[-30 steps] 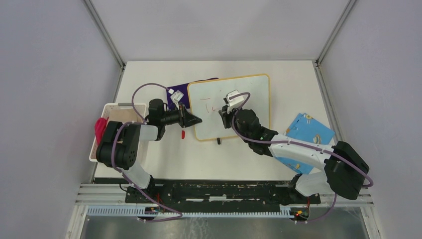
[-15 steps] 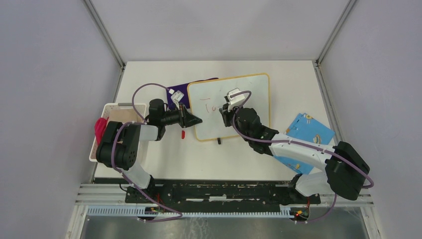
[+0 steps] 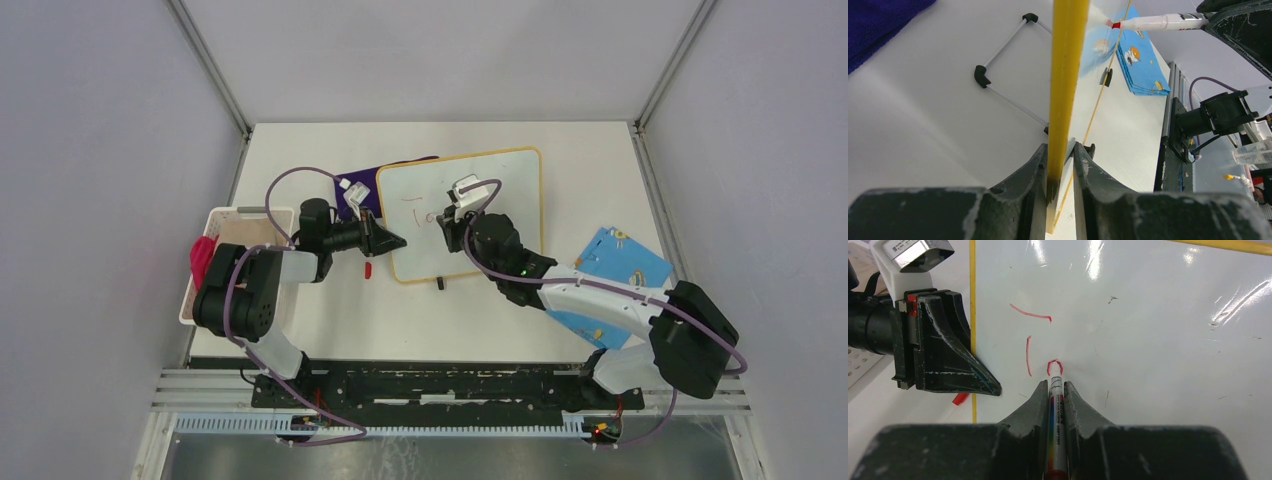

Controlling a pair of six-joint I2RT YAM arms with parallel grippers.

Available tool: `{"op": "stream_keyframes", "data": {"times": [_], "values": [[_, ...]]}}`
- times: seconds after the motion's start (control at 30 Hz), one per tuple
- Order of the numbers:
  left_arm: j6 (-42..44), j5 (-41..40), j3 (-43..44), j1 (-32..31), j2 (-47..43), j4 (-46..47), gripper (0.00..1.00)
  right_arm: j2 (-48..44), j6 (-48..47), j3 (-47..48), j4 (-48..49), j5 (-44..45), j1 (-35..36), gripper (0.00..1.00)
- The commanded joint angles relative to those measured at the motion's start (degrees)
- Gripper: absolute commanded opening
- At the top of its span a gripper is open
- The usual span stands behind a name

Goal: Write a sentence on the whiteboard

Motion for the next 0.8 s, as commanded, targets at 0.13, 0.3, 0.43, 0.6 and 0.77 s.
{"op": "stream_keyframes", "data": {"times": [0.13,0.3,0.43,0.6,0.77], "values": [[4.39,-7.0,0.49,-0.24,0.27,-4.18,0.02,0.88,0.56,2.15,1.99,-1.58,-0.15,0.0],[4.49,-7.07,0.5,-0.24,0.27,-4.37,0.02,-0.64,0.79,1.48,1.51,-1.48,-0.18,0.0],[4.49,-7.14,0.47,-0.24,0.21,-4.4,0.02,-4.49,1.3,0.49,1.53,-0.92,-0.34,0.0],[4.47,-7.16,0.47,-0.24,-0.03,-4.46,0.02,-6.43,0.62,0.78,0.99,-0.58,-1.8,0.0],[4.69,-7.36,0.53,-0.24,-0.17,-4.79,0.02,-5.26,0.42,1.75,0.61,-1.13,-2.95,0.0]]}}
